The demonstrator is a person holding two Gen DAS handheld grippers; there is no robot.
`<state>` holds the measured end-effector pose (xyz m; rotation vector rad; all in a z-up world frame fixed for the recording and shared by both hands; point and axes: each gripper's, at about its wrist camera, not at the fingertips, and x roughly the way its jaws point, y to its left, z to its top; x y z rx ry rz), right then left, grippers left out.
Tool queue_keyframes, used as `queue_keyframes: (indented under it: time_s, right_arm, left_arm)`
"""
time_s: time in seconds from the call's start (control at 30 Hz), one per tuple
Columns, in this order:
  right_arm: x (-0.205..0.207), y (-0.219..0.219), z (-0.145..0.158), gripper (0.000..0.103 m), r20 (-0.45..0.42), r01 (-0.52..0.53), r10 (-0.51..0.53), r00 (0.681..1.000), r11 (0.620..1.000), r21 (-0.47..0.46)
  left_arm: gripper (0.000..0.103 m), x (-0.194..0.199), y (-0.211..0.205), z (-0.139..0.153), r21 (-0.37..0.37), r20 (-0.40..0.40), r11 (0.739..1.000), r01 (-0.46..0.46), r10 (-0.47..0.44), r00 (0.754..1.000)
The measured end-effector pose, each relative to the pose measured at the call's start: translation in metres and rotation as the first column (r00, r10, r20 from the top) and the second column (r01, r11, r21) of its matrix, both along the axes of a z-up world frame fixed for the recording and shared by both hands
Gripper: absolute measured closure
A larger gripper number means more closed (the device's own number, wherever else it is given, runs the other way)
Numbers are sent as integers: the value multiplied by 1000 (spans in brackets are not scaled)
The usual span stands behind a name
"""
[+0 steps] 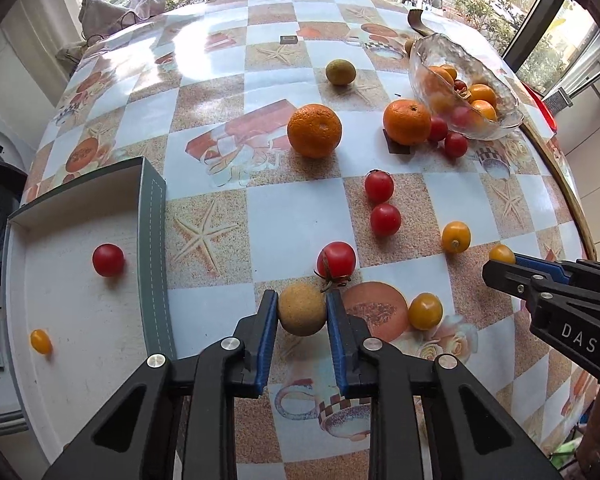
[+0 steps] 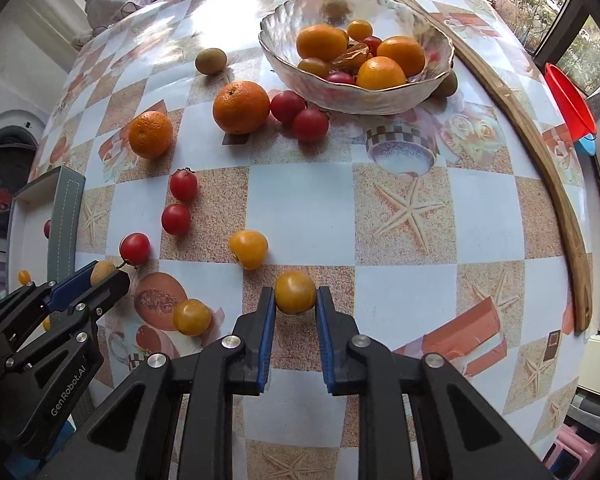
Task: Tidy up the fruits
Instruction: 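Grasp the brown round fruit with the left tool while the right grasps a yellow tomato, then carry both fruits into the white tray and open both tools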
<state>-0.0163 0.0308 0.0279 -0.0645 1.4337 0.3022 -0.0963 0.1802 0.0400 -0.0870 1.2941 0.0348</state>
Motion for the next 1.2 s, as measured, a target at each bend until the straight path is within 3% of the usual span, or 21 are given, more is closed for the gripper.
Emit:
queue_keyframes:
  time_s: [0.3, 0.6, 1.2]
  right_arm:
    - [-36, -23, 17, 81, -15, 13, -12, 1000, 999, 41]
    - [-64, -12, 37, 81, -21, -41, 42, 999, 998, 49]
    - [-99, 101, 58, 81, -12, -262, 264, 964, 961, 85]
  left_arm:
    - [77, -27, 9, 34, -15, 35, 1000, -27, 27, 999]
    - [77, -63, 34, 52, -19, 49, 995, -97, 98, 994]
    - [77, -128, 128, 61, 2, 66, 954, -301, 300, 952]
